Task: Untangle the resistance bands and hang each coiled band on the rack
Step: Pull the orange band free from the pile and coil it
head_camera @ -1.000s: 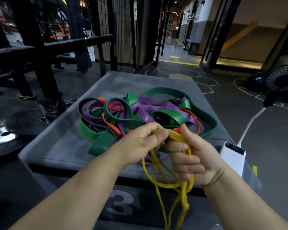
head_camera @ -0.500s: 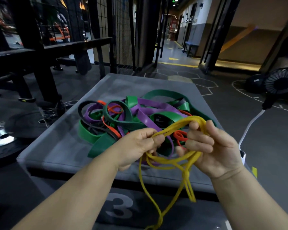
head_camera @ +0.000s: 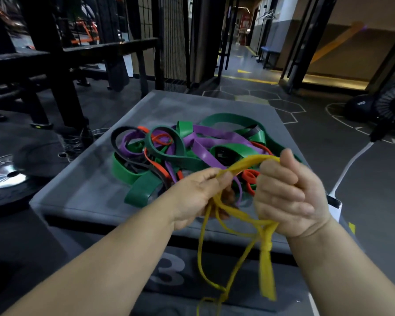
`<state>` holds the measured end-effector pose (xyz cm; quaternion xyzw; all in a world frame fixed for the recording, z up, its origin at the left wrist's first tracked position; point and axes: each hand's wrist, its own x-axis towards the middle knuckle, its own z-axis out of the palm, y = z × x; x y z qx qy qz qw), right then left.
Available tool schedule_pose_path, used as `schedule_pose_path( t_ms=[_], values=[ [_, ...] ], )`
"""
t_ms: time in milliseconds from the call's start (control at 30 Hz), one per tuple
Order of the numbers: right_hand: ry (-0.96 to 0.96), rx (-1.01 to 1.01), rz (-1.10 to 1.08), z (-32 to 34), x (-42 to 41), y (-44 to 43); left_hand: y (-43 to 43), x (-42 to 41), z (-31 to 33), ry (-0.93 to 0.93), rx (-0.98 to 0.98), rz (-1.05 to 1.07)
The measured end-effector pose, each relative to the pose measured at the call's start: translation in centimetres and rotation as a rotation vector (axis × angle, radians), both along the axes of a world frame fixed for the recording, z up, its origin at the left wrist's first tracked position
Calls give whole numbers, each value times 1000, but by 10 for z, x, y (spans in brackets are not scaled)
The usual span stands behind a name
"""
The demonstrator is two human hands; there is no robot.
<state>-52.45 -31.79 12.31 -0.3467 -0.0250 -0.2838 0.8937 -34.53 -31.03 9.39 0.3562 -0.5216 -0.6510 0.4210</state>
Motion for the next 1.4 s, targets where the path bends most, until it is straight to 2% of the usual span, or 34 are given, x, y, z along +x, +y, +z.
schedule_pose_path(
  t_ms=[167, 333, 433, 500, 667, 767, 867, 967, 1033, 1167, 1233, 1300, 1400],
  values=[
    [-135, 29, -121, 5, -10, -4, 0, -4, -20, -158, 109, -154],
    [-259, 59, -251, 13, -35, -10, 4, -1, -33, -419, 111, -381],
    [-285, 67, -343, 17, -52, -15, 1, -3, -36, -652, 88, -366],
    [-292, 69, -393, 18, -60, -17, -1, -3, -35, -733, 64, -296],
    [-266, 49, -572, 19, -73, -21, -5, 4, -26, -737, 39, -93],
    [-334, 64, -593, 23, -84, -23, -4, 10, -21, -835, 35, -188],
    [-393, 62, -556, 30, -95, -23, -4, 26, -11, -1059, -71, -395],
    [-411, 23, -506, 34, -104, -23, -6, 41, -2, -1174, -113, -385],
    [-324, 6, -561, 33, -103, -24, -8, 43, -2, -1125, -128, -304],
    [143, -6, -943, 22, -71, -23, -7, 34, -5, -833, -159, -155],
    [349, 6, -1025, 13, -45, -22, -3, 27, -1, -780, -217, -148],
    [575, -14, -1006, 4, -22, -19, 3, 18, 6, -802, -325, -179],
    [784, -129, -885, -7, 5, -8, 10, 6, 12, -758, -446, -135]
  ],
)
